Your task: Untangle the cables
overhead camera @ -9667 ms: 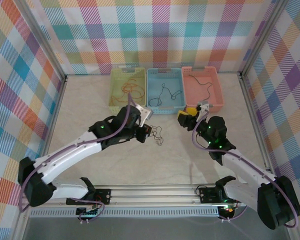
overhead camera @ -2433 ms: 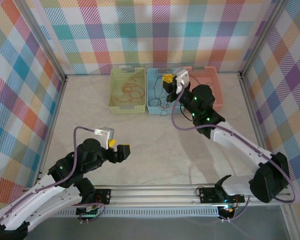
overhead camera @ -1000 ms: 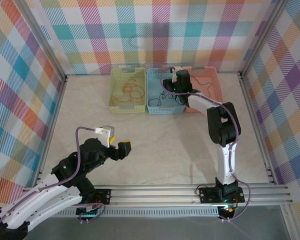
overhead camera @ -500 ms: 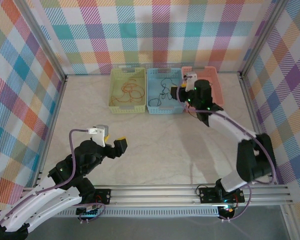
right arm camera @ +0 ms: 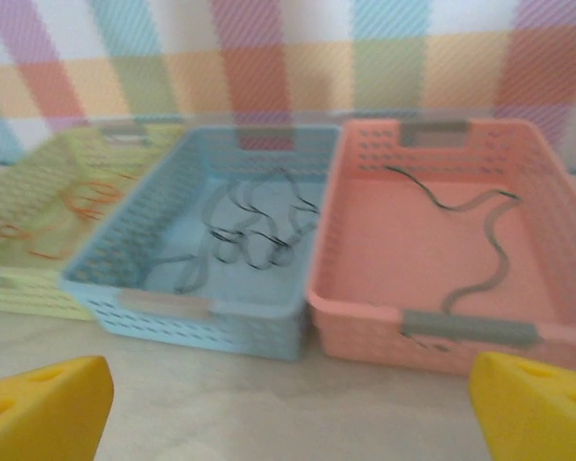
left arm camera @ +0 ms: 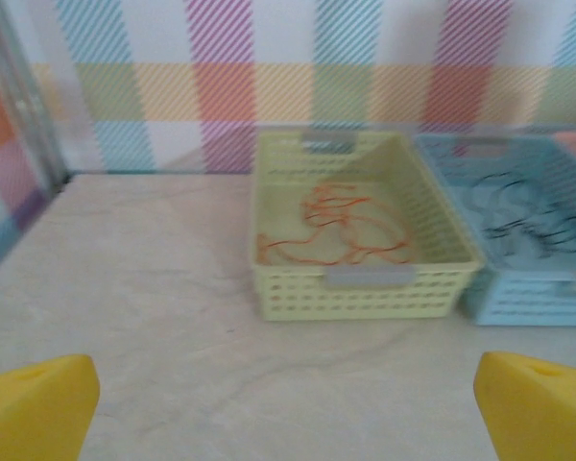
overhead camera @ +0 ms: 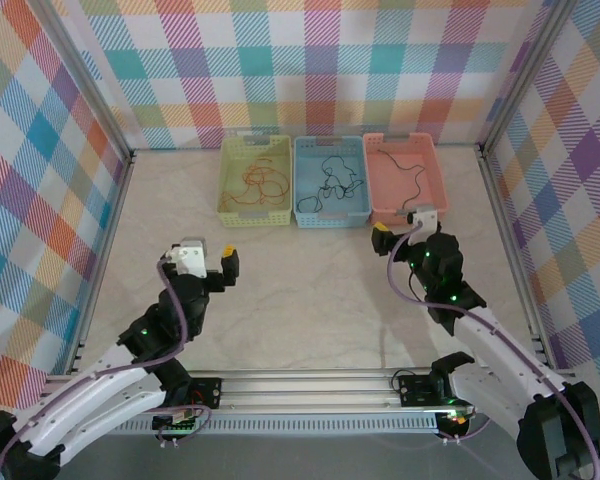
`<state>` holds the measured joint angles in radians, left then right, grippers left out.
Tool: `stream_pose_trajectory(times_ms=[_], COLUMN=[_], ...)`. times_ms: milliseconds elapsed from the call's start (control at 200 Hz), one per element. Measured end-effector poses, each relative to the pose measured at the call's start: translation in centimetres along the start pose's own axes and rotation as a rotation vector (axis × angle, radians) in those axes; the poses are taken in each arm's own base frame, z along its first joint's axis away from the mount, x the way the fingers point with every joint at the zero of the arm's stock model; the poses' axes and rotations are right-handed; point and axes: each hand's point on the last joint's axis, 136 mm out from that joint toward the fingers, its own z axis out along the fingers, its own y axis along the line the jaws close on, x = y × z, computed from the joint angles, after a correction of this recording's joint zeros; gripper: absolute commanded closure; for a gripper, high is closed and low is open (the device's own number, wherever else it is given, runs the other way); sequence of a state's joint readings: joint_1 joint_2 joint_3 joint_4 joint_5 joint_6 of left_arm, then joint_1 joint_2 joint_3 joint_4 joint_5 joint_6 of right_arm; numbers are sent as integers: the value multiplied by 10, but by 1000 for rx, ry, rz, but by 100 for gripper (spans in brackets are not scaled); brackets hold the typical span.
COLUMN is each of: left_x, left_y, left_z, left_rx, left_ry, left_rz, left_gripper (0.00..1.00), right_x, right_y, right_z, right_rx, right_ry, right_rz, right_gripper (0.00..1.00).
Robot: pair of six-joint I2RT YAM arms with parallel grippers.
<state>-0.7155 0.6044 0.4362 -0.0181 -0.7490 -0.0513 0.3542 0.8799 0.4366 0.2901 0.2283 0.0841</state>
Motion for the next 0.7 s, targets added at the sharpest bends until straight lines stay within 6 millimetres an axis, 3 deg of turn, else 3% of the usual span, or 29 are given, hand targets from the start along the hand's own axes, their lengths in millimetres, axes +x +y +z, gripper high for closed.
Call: stream_pose_trajectory(times_ms=[180, 350, 535, 700], left_x=[40, 73, 100, 102], left_y=[35, 54, 63, 70], left_z=[46, 77, 103, 115], left_rx=[-141, -185, -183, -172], left_ry=[103, 189, 250, 228], left_rz=[70, 84, 69, 27], left_gripper=[0, 0, 0, 0], right_x=[50, 65, 89, 95], right_y=[-48, -84, -99, -110], right_z=[2, 2, 11, 12], right_rx=[183, 299, 346, 374], right_ry=[78, 86, 122, 97], right_rz=[-25, 9, 20, 31], right_gripper=[2, 2, 1, 1])
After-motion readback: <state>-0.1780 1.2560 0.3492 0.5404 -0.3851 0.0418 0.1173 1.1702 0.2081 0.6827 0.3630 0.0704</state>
